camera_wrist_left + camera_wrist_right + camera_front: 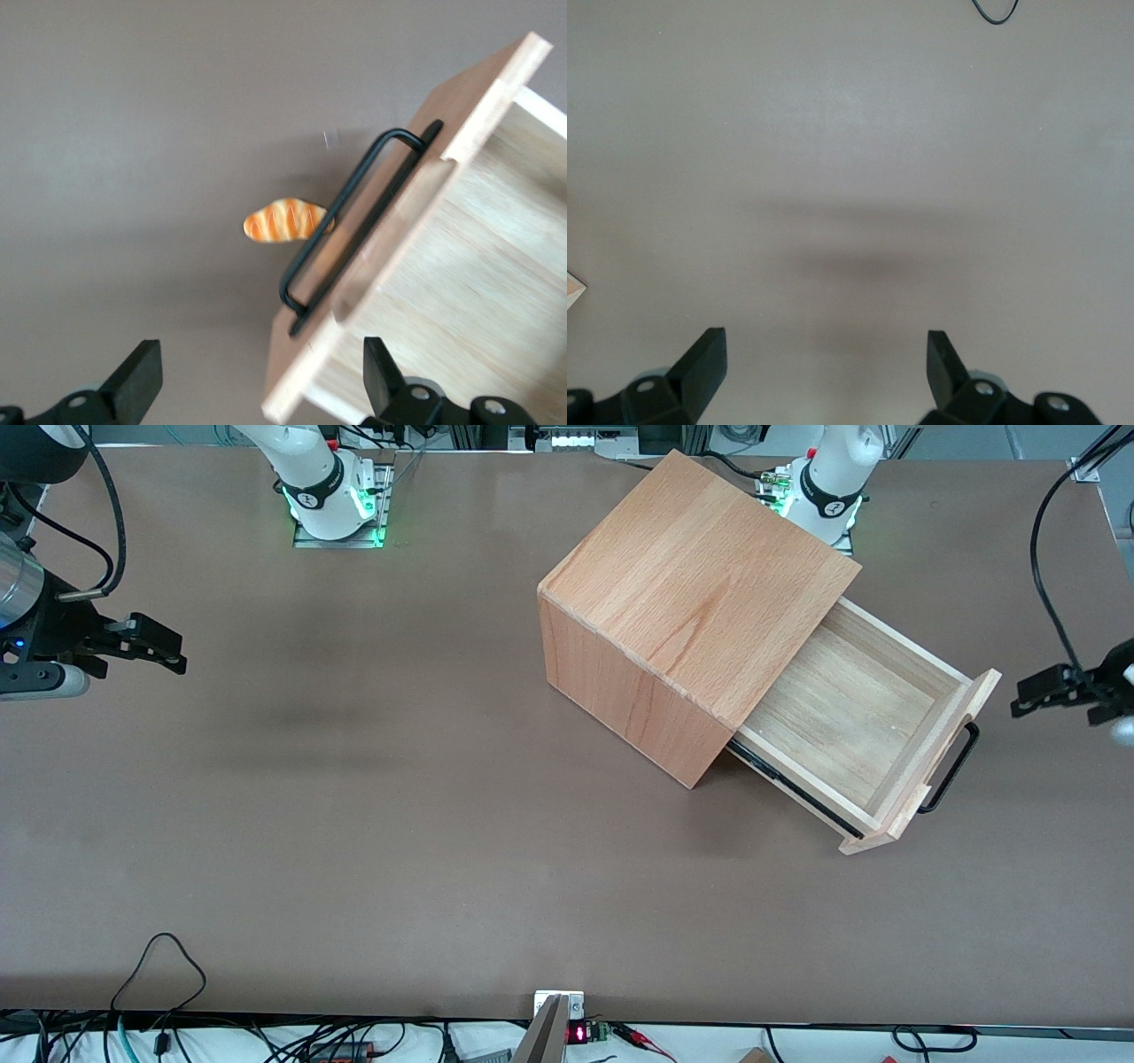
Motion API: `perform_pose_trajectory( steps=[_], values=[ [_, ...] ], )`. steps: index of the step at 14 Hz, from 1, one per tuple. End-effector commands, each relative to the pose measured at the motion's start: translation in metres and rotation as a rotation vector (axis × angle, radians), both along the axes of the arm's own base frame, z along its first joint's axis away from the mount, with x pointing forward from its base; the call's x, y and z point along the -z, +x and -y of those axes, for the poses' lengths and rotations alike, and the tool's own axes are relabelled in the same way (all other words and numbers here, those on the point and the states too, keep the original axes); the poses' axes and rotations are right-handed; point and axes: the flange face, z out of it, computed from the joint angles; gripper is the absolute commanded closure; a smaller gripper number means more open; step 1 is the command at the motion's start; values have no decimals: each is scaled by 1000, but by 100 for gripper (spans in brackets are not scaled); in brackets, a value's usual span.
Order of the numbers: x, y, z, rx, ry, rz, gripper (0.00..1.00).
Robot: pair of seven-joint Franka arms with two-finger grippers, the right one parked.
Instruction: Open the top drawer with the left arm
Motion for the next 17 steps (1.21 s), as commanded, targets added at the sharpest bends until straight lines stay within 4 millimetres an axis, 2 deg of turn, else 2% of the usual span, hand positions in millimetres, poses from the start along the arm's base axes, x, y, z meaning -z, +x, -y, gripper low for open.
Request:
perform_pose_trajectory(
  steps=[1, 3, 5, 17],
  values=[
    [-30, -24, 16, -97, 6, -32, 0],
    [-40, -33, 26, -120, -6, -40, 0],
    [-43, -37, 27, -125, -12, -36, 0],
    [-44, -35, 27, -117, -11, -25, 0]
  ],
)
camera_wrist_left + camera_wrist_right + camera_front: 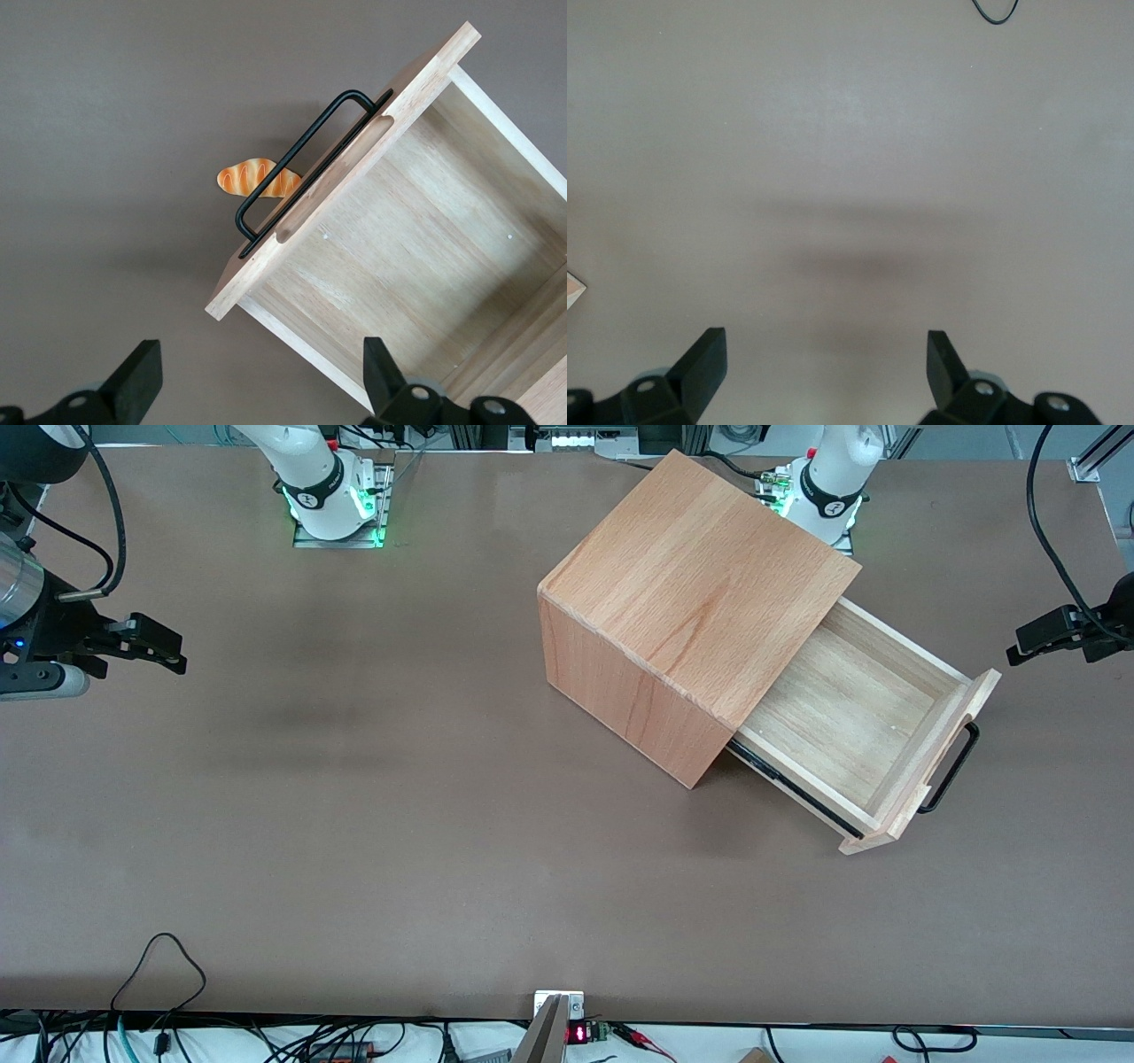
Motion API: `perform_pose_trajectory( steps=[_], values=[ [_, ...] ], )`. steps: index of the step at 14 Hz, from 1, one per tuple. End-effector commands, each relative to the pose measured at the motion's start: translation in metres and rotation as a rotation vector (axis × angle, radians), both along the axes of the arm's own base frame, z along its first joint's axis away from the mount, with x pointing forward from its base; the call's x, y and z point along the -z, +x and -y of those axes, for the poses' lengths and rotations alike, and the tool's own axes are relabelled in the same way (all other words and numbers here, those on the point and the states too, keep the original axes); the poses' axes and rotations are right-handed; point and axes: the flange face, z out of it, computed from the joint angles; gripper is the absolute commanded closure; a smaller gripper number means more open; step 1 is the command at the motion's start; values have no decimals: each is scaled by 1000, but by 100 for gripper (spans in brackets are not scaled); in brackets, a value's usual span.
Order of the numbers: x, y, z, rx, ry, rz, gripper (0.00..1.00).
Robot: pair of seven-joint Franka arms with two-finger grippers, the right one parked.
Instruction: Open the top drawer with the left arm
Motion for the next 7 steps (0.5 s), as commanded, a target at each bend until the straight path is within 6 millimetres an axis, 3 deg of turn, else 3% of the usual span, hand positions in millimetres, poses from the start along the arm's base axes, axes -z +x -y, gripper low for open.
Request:
perform_pose_trajectory(
  steps=[1, 7],
  values=[
    [-2, -3, 0, 0, 21, 3, 0],
    [-3, -3, -1, 3, 19, 5, 0]
  ],
)
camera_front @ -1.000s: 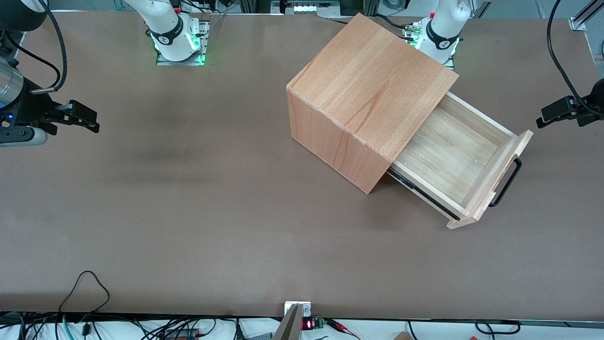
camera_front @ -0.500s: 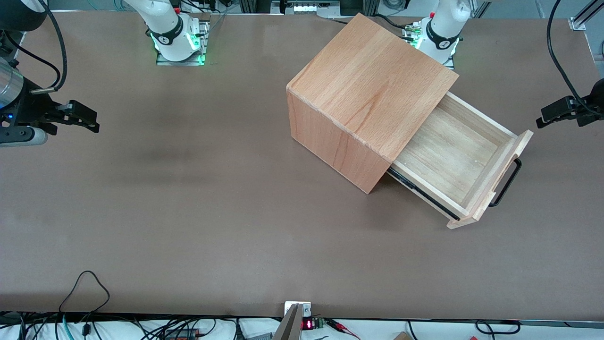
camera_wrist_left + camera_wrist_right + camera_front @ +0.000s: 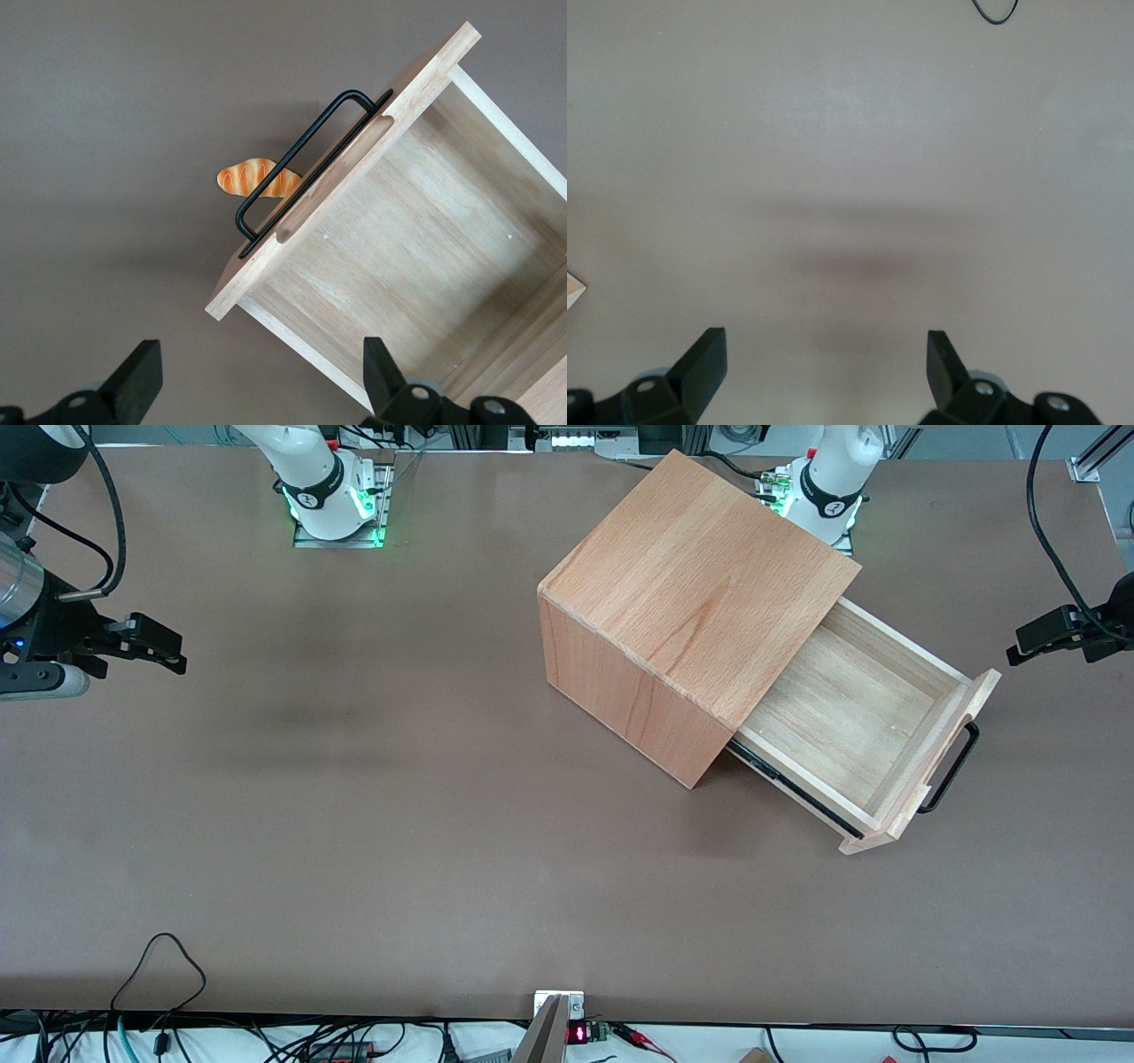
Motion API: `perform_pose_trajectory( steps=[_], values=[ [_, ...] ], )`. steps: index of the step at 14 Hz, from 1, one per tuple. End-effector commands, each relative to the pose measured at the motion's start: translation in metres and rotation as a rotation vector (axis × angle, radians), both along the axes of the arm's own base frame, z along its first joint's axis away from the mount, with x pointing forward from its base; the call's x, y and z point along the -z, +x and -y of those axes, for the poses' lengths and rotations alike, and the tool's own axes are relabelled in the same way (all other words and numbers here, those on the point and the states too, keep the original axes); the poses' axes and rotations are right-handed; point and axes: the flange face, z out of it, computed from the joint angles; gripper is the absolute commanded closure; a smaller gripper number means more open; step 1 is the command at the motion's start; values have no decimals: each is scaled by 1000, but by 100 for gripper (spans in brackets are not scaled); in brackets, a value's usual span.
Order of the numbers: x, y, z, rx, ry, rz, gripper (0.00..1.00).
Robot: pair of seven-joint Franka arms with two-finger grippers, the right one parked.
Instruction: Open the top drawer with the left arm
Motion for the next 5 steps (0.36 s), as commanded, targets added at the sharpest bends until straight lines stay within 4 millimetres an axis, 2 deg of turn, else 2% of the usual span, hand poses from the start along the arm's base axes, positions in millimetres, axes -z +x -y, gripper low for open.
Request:
perform_pose_trajectory(
  steps=[1, 5],
  values=[
    [-3, -3, -1, 3, 19, 5, 0],
    [-5, -3, 0, 3, 18, 8, 0]
  ],
)
